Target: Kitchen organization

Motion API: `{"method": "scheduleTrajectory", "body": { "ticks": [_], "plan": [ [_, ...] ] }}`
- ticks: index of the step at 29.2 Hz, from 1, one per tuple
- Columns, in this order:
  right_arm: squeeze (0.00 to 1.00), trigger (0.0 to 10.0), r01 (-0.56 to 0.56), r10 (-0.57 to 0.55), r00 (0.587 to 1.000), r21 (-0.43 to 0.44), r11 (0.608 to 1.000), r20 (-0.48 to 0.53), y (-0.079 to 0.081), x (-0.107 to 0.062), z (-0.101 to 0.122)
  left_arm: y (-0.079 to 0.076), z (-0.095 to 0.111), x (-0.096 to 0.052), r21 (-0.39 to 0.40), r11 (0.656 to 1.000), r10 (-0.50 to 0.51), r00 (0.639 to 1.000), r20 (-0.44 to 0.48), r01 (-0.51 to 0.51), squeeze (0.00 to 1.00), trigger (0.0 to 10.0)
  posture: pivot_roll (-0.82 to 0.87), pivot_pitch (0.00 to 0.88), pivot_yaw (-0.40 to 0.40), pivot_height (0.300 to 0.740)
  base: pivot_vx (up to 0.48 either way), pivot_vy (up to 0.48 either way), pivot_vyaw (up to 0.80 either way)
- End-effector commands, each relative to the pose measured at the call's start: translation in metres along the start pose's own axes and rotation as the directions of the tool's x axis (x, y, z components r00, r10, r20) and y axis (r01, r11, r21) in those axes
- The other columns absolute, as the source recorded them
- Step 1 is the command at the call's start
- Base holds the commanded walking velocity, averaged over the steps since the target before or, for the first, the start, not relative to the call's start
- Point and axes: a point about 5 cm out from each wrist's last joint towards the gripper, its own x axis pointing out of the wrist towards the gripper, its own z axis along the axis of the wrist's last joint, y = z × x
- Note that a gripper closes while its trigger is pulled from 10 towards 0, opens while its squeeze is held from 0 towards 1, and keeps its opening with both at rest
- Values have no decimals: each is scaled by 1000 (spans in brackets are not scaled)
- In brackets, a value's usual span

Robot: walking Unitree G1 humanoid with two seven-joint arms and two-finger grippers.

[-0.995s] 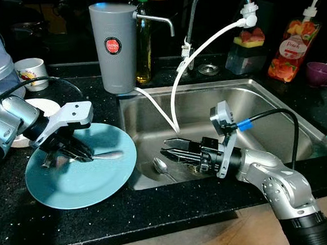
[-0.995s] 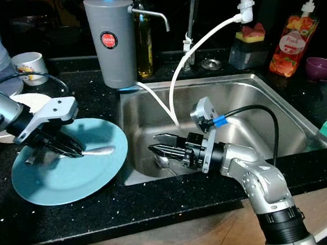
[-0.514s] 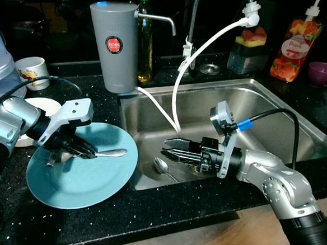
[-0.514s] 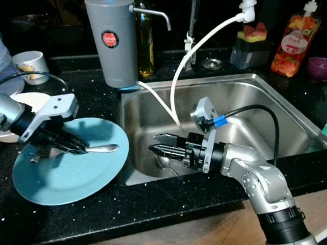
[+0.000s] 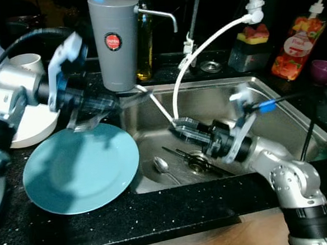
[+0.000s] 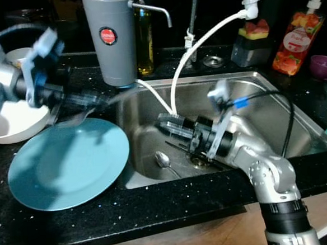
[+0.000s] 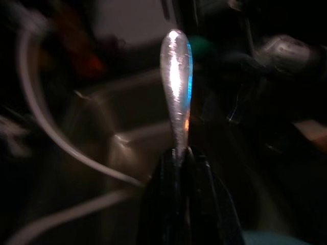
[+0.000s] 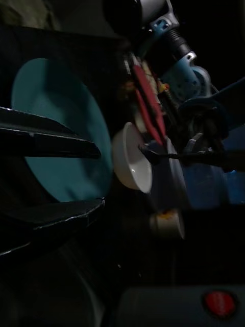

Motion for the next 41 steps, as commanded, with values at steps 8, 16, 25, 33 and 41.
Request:
{"method": "scheduleTrajectory", "body": {
  "ticks": [8, 16, 25, 33, 41],
  "plan": [
    [0, 10000, 210, -209, 973, 4, 978, 102, -18, -1, 4, 31, -2, 13, -2, 832, 546, 820, 172, -554, 0, 0, -12, 26, -48, 740, 0, 0, 0],
    [0, 10000, 323, -327, 933, 48, 945, 154, -22, -2, 2, 29, -1, 30, -133, 688, 701, 606, 377, -713, 0, 0, -22, 29, -35, 740, 0, 0, 0],
    [0, 10000, 467, -473, 856, 82, 880, 206, -30, -3, 4, 11, -10, 49, -246, 655, 741, 543, 395, -715, 0, 0, -19, 52, -19, 740, 0, 0, 0],
    [0, 10000, 536, -527, 830, -1, 844, 184, -21, 11, 3, -10, -18, 54, -214, 651, 747, 563, 354, -729, 0, 2588, -30, 63, 15, 740, 0, 0, 0],
    [0, 10000, 583, -581, 781, 68, 810, 228, -19, 17, 6, -23, -26, 57, -362, 641, 767, 549, 333, -676, 0, 0, -37, 71, 25, 740, 0, 0, 0]
  ]
}}
